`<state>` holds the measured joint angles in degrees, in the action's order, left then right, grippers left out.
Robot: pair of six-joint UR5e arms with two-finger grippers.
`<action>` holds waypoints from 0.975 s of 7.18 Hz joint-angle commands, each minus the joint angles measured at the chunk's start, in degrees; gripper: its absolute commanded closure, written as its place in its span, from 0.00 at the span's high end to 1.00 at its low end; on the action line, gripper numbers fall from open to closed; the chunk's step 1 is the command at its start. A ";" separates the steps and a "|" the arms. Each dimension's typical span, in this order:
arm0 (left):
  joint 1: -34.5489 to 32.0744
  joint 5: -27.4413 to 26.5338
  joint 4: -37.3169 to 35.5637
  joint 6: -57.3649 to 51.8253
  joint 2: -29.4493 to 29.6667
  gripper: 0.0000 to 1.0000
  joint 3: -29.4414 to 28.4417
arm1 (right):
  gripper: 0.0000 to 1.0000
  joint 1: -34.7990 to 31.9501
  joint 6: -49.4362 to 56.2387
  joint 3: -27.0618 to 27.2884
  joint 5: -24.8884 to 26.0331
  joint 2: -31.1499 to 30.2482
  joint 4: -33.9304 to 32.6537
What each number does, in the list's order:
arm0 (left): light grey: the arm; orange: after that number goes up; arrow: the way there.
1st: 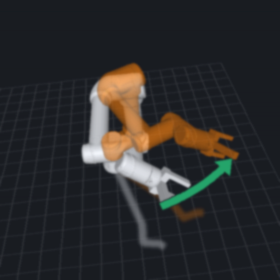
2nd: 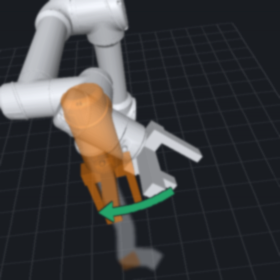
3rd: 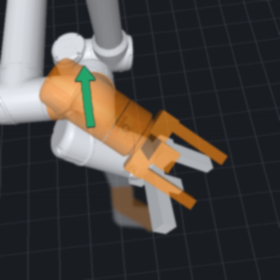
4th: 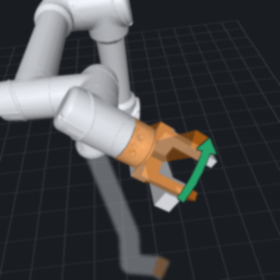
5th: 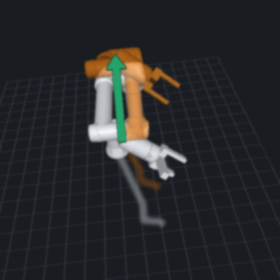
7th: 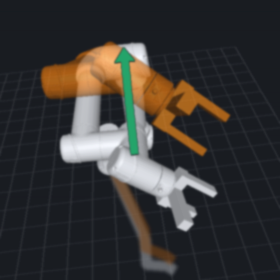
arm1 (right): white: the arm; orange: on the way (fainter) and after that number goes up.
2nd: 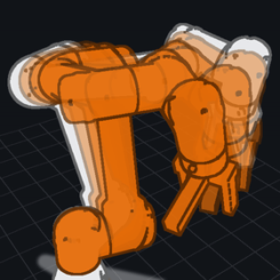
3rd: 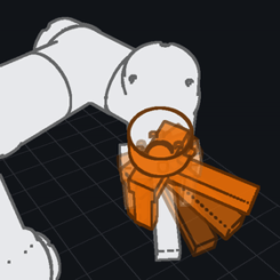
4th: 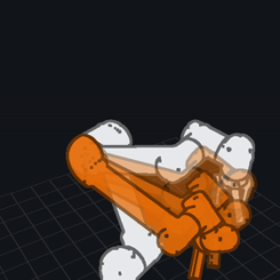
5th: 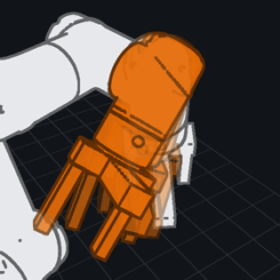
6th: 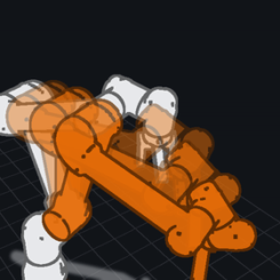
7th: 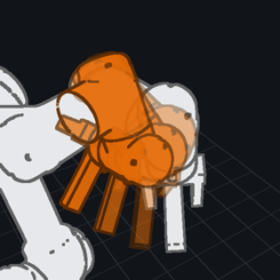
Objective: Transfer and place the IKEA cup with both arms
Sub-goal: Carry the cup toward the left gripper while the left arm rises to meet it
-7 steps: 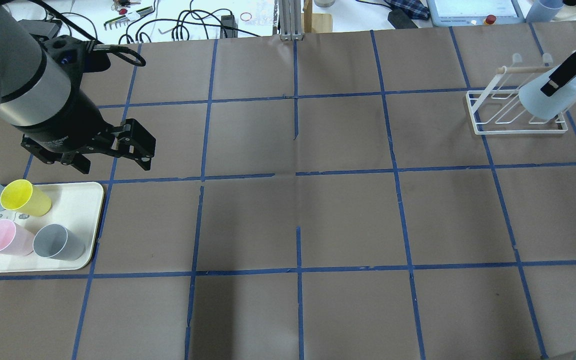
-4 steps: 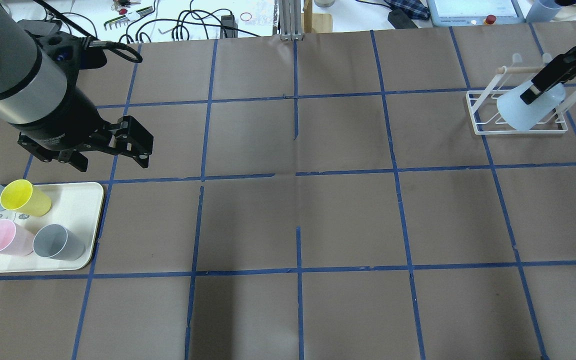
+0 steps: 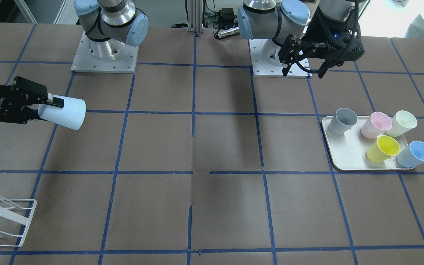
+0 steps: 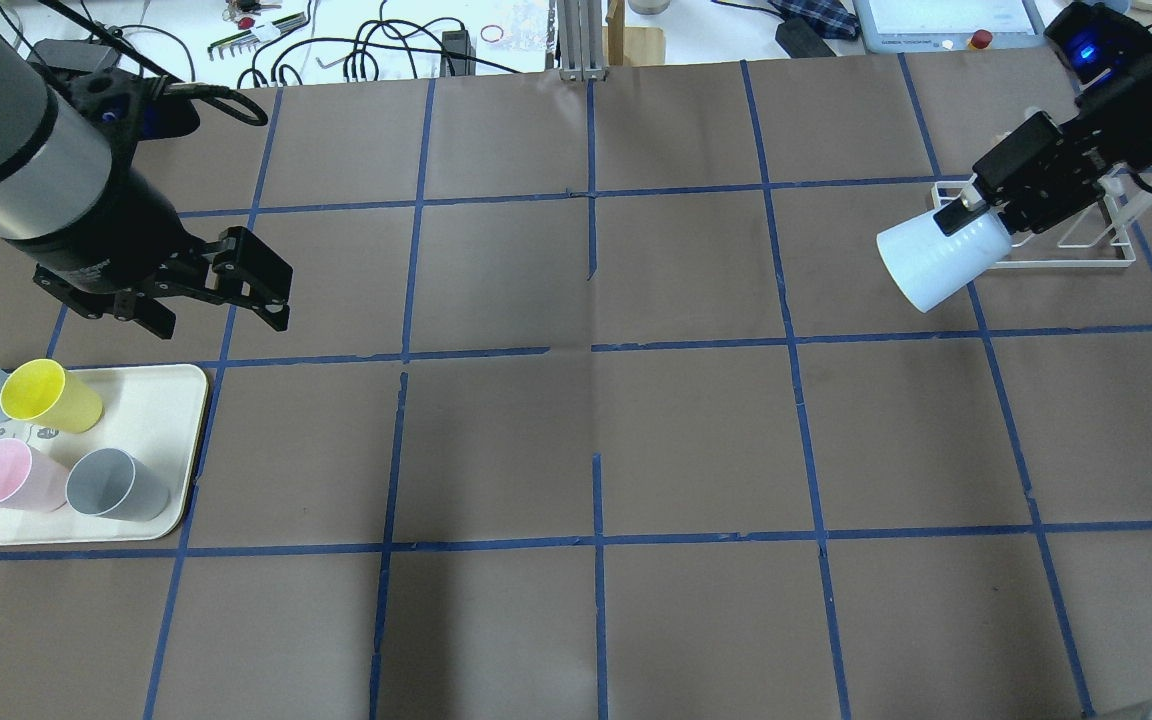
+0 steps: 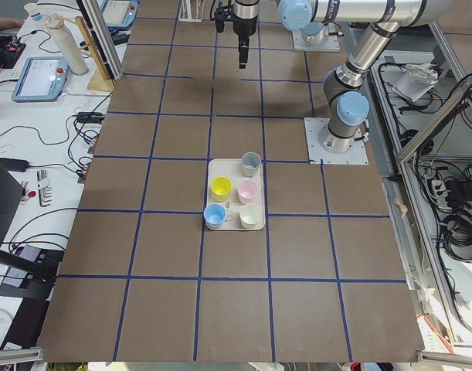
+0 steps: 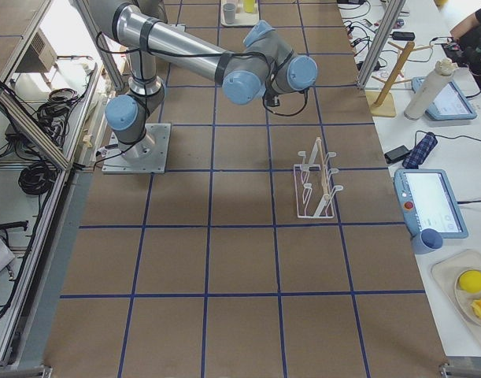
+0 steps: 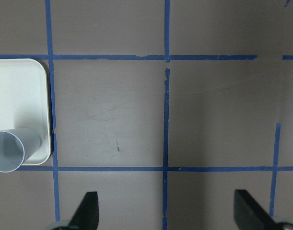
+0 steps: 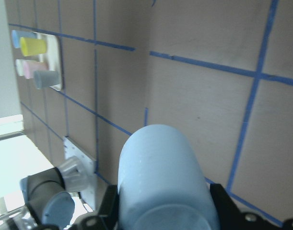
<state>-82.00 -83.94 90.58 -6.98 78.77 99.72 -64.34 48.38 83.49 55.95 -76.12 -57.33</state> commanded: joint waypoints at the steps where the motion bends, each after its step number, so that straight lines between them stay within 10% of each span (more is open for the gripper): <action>1: 5.53 12.00 0.03 -1.72 -0.01 1.00 -0.22 | 0.43 -1.31 1.36 0.00 -10.90 1.59 15.25; 7: 5.98 47.31 2.93 -1.20 1.21 1.00 1.27 | 0.43 -12.10 3.65 0.00 -32.88 -1.48 28.15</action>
<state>-76.00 -43.95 92.52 -8.20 79.60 100.78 -73.20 51.91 83.50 27.83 -77.03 -29.64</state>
